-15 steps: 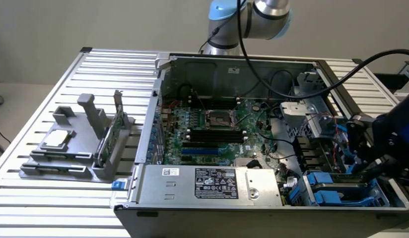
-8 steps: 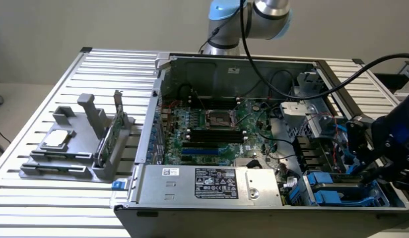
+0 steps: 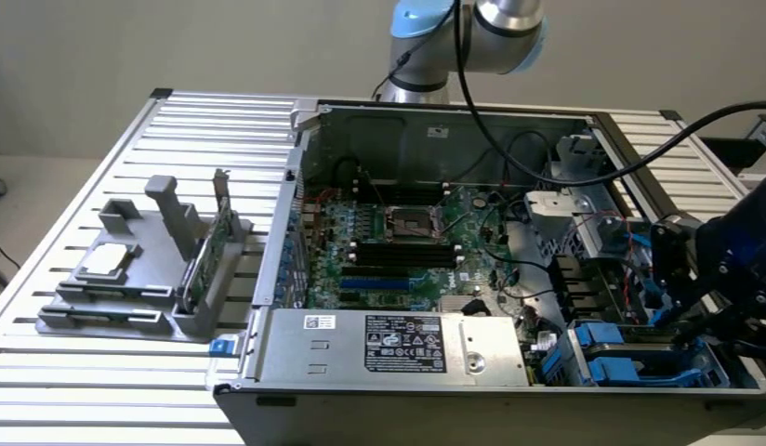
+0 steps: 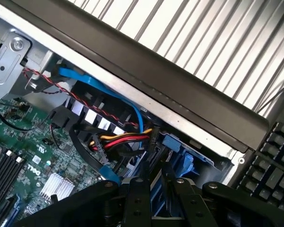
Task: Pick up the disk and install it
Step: 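Insert the first disk wire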
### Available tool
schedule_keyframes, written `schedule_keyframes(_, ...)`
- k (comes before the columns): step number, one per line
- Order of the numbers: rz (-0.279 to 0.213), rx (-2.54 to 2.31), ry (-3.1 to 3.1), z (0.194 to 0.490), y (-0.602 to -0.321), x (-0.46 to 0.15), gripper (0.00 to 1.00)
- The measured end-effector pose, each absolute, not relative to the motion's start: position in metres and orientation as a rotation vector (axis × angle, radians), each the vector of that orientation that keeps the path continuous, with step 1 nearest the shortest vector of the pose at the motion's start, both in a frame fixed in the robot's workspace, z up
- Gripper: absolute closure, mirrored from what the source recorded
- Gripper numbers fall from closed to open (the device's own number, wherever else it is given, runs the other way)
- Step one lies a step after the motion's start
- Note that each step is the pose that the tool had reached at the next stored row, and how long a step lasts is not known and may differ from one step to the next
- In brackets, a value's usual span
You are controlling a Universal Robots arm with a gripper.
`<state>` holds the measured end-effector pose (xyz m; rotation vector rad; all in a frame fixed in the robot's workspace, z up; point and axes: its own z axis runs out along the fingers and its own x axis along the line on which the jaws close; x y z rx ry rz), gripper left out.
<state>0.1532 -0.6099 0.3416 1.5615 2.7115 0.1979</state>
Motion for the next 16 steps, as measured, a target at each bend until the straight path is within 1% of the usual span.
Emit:
schedule_keyframes(9, 0.238, 1.670, 2.662, 0.3416, -0.6099, 0.1529, 0.75)
schedule_keyframes(15, 0.273, 1.708, 2.651, 0.3417, -0.6099, 0.1529, 0.75)
schedule_keyframes(16, 0.279, 1.714, 2.648, 0.3416, -0.6099, 0.1529, 0.73)
